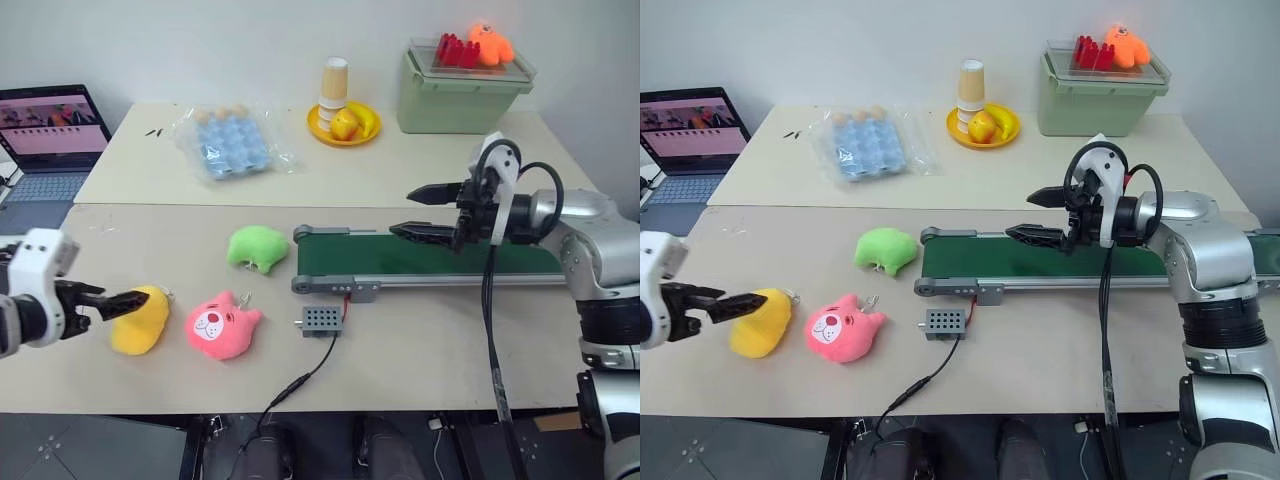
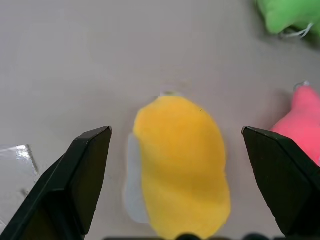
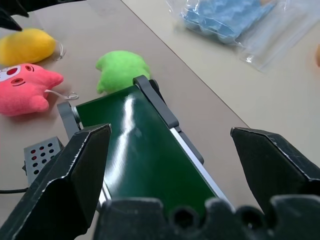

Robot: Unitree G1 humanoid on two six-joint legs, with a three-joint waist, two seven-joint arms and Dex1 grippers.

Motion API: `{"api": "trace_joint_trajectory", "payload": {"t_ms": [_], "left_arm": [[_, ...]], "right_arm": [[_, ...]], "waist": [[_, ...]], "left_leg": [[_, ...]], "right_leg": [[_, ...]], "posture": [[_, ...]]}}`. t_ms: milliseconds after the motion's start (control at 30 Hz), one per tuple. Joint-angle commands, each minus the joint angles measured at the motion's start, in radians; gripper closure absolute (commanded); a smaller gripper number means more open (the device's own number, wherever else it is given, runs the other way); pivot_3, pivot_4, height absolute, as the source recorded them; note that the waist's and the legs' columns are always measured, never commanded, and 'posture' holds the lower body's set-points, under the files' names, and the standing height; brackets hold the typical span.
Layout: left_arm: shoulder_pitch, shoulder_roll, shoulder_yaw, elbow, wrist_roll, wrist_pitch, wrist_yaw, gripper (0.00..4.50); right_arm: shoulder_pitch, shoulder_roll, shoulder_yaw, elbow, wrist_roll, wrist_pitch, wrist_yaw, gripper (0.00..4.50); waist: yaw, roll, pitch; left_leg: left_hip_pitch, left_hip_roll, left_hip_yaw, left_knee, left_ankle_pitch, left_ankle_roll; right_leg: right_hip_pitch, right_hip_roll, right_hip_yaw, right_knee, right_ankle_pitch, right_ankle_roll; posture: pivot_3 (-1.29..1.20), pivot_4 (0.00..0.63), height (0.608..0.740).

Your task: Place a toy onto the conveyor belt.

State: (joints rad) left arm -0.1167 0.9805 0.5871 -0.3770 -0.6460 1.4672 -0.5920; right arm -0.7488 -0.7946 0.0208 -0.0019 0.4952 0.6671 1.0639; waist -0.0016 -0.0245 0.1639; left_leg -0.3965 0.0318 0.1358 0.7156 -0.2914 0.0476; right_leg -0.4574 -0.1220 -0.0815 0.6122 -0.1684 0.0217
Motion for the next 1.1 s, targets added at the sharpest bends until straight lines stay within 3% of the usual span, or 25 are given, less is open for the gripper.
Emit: {"api": "trace_joint_trajectory", "payload": {"t_ms": [33, 233, 333, 500, 733, 933, 1100], "left_arm": [[-0.015, -0.017, -0.055, 0.037, 0.048, -0.05, 0.045, 0.05], [-0.081, -0.084, -0.158, 0.178, 0.113, -0.168, 0.091, 0.05], [-0.107, -0.093, -0.186, 0.243, 0.146, -0.223, 0.104, 0.83], [-0.159, -0.097, -0.219, 0.3, 0.172, -0.284, 0.106, 2.5], [-0.385, -0.148, -0.164, 0.336, 0.176, -0.392, 0.185, 2.5], [-0.747, -0.306, -0.124, 0.332, 0.071, -0.395, 0.267, 2.5], [-0.847, -0.468, -0.086, 0.301, -0.021, -0.363, 0.343, 2.5]], "right_arm": [[0.021, -0.03, -0.067, -0.069, 0.019, 0.019, -0.021, 0.0], [0.07, -0.05, -0.115, -0.134, 0.028, 0.053, -0.058, 0.0], [0.091, -0.061, -0.138, -0.161, 0.032, 0.067, -0.07, 0.0], [0.112, -0.071, -0.157, -0.192, 0.044, 0.084, -0.092, 0.0], [0.104, -0.076, -0.159, -0.205, 0.057, 0.103, -0.112, 0.0], [0.127, -0.043, -0.201, -0.224, 0.141, 0.248, -0.192, 0.0], [0.097, 0.08, -0.267, -0.247, 0.215, 0.433, -0.401, 0.0]], "waist": [[0.0, 0.0, 0.0], [0.002, 0.0, 0.0], [0.002, 0.0, 0.0], [0.0, 0.0, 0.0], [0.006, -0.001, 0.0], [0.016, -0.002, 0.0], [0.009, -0.002, 0.0]], "left_leg": [[0.0, 0.0, 0.0, 0.0, 0.0, 0.0], [0.001, 0.0, 0.001, 0.0, 0.0, 0.0], [0.001, 0.0, 0.001, 0.0, 0.0, 0.0], [0.001, 0.0, 0.001, 0.0, 0.0, 0.0], [0.001, 0.0, 0.001, 0.0, 0.0, 0.0], [-0.007, -0.001, 0.001, 0.006, 0.0, 0.0], [-0.006, -0.003, 0.001, 0.005, 0.0, 0.0]], "right_leg": [[0.0, 0.0, 0.0, 0.0, 0.0, 0.0], [0.0, 0.0, 0.0, -0.001, 0.001, -0.001], [0.0, 0.0, 0.0, 0.0, 0.001, -0.001], [0.0, 0.0, 0.0, -0.001, 0.001, -0.001], [0.0, 0.0, 0.0, -0.001, 0.001, -0.001], [0.001, 0.0, -0.008, -0.001, 0.003, -0.001], [0.002, 0.0, -0.008, -0.001, 0.003, -0.001]], "posture": [[0.0, 0.15, 0.734], [0.0, 0.15, 0.734], [0.0, 0.15, 0.734], [0.0, 0.15, 0.734], [0.0, 0.15, 0.734], [0.0, 0.15, 0.734], [0.0, 0.15, 0.734]]}}
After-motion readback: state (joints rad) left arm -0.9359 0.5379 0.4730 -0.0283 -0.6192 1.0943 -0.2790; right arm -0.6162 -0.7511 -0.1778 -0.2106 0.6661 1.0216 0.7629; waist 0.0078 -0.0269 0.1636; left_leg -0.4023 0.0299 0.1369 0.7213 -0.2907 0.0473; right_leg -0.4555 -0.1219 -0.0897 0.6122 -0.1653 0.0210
